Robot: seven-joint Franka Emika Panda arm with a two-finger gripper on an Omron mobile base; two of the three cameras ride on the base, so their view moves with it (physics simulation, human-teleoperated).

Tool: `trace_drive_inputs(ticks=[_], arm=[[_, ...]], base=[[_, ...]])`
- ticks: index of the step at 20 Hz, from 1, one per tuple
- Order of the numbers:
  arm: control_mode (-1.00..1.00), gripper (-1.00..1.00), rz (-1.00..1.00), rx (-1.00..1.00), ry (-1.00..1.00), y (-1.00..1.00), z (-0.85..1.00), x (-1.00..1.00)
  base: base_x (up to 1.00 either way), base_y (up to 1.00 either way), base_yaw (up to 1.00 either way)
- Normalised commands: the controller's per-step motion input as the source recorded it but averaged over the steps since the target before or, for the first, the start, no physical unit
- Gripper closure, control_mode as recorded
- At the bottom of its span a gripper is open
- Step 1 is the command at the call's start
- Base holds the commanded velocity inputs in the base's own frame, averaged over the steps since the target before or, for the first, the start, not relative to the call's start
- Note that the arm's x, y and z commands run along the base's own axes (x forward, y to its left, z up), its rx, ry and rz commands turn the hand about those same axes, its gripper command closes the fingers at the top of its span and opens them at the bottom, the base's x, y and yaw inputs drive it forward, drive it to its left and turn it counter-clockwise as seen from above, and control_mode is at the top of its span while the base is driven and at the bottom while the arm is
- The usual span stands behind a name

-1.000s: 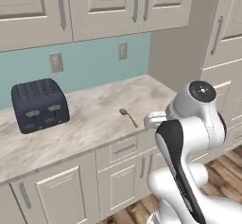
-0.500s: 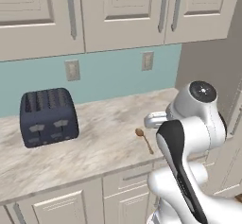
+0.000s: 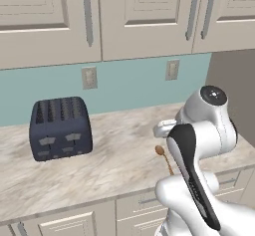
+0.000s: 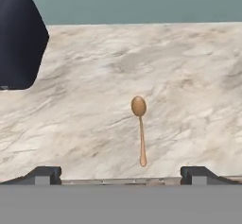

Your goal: Take the fork and place it on the left side of the plate. Then take the spoon and place it on the right side of the plate. Make sure they're directly next to the plate.

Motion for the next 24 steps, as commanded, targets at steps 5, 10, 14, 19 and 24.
trace_drive_inputs(ticks=[5, 10, 14, 19, 24], arm=[[-1.00, -1.00, 0.16, 0.00, 0.08, -0.27, -0.89, 0.08], [-1.00, -1.00, 0.12, -0.03, 0.09, -0.12, -0.90, 0.10], [-1.00, -1.00, 0.04, -0.09, 0.06, 0.00, -0.71, 0.22], [-1.00, -1.00, 0.04, -0.07, 0.11, 0.00, -0.62, 0.28], [-1.00, -1.00, 0.01, -0.01, 0.10, -0.15, -0.53, 0.29]], base=[[0.00, 0.00, 0.00], [0.00, 0.00, 0.00], [0.00, 0.00, 0.00], [0.00, 0.00, 0.00], [0.00, 0.00, 0.00]])
